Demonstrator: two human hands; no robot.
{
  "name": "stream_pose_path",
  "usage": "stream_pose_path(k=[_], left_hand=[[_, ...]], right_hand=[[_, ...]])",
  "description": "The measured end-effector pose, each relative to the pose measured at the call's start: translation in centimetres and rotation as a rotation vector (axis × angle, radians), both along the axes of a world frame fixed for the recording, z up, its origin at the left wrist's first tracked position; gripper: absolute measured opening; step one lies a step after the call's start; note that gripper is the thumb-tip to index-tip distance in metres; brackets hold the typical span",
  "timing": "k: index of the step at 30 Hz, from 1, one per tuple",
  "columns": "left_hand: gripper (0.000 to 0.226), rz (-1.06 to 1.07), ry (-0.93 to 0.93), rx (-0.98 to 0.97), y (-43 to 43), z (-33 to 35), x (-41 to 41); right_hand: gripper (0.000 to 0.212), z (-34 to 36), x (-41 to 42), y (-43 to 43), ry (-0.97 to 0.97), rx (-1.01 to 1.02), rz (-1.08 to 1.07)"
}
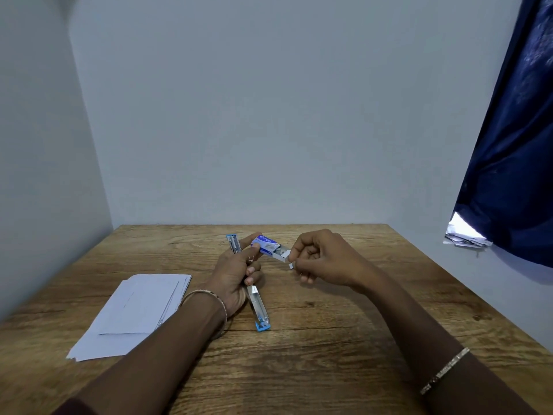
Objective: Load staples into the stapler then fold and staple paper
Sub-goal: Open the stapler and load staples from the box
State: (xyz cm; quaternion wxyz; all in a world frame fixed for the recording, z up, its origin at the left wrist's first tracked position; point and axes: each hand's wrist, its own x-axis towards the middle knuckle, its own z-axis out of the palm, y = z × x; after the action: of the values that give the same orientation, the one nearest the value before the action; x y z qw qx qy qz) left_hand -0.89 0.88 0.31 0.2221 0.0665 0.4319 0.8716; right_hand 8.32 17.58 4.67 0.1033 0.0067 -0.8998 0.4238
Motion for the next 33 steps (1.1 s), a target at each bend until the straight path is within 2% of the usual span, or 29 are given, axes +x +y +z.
stream_pose_path(k=[6, 9, 13, 16, 20, 24, 26, 27, 30, 33], left_hand=[[0.018, -0.042, 0.129, -0.129, 0.2, 0.1, 0.8], [0.002, -0.058, 0.169, -0.166, 0.5, -0.1, 1.3], [0.006, -0.061, 0.170, -0.182, 0.5, 0.0, 1.4], [0.011, -0.079, 0.182, -0.191, 0.6, 0.1, 1.6], [0.012, -0.148, 0.214, -0.257, 0.5, 0.0, 1.9], [0.007, -0.226, 0.270, -0.320, 0.7, -0.2, 2.3], [0.012, -0.233, 0.276, -0.343, 0.8, -0.3, 2.3], [0.016, -0.236, 0.268, -0.357, 0.7, -0.2, 2.3], [0.015, -0.279, 0.290, -0.407, 0.5, -0.1, 2.3], [0.014, -0.324, 0.306, -0.411, 0.4, 0.1, 2.5]], right_hand=[[0.017, -0.2, 0.0, -0.5, 0.015, 0.106, 0.016], [0.018, -0.4, -0.2, -0.6, 0.033, 0.131, 0.020], [0.017, 0.0, -0.1, -0.1, 0.053, 0.135, 0.045], [0.018, 0.7, 0.0, 0.5, 0.145, 0.045, 0.020], [0.021, 1.3, 0.1, 0.9, 0.336, -0.072, -0.116], [0.018, 0.7, -0.1, 0.5, 0.227, 0.104, -0.142], [0.016, 0.7, 0.0, 0.6, 0.140, 0.154, -0.129], [0.022, 0.8, 0.2, 0.7, 0.102, 0.139, -0.097], [0.059, 0.9, 0.5, 1.4, 0.007, 0.102, 0.029], [0.081, 0.8, 0.4, 1.8, -0.022, 0.271, 0.083]])
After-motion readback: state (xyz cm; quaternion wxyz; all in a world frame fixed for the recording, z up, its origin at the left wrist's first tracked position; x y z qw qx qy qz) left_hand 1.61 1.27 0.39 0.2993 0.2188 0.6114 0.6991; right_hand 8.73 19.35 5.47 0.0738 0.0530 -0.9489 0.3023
